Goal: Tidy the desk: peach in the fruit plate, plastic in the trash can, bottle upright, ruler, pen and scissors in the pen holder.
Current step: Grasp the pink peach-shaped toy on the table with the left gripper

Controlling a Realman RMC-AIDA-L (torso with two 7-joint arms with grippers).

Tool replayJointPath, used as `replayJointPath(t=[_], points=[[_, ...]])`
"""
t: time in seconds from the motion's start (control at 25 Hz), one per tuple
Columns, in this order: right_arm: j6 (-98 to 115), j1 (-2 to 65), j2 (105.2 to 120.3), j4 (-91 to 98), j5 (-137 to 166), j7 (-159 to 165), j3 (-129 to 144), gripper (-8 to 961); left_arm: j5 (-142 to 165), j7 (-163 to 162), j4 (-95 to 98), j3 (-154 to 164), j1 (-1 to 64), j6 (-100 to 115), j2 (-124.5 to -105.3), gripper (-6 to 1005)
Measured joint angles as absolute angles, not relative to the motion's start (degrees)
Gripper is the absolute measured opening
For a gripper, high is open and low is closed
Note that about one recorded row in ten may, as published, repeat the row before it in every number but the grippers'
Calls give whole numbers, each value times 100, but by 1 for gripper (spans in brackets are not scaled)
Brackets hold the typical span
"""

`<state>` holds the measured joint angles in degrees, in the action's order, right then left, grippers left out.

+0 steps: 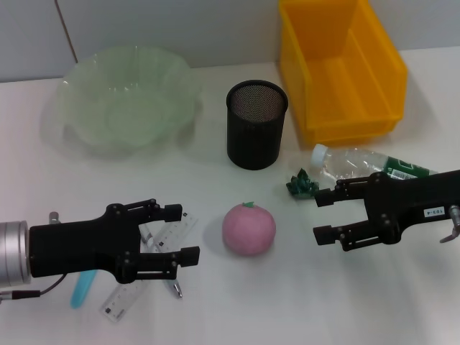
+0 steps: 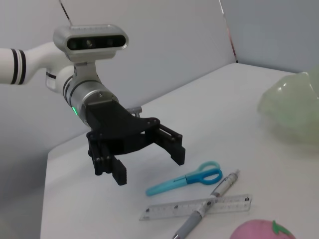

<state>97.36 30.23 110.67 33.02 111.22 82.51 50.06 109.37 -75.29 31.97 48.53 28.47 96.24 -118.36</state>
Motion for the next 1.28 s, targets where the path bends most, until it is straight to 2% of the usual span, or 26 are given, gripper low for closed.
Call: replayJointPath(t=[0.52,0.88,1.28], points=[[9667,3014,11142,3269,11168,8195,5048,782,10943,-7565,3200,4977,2836,9633,-11830,864],[9643,3014,11135,3299,11322,8294,5011,783,10910,-7455,3266,4982,2943,9625,-11846,858],[9605,3020,11086,3343,11330,8388,4887,783,10600,-7057,3038,5977,3700,8378,-11910,832]])
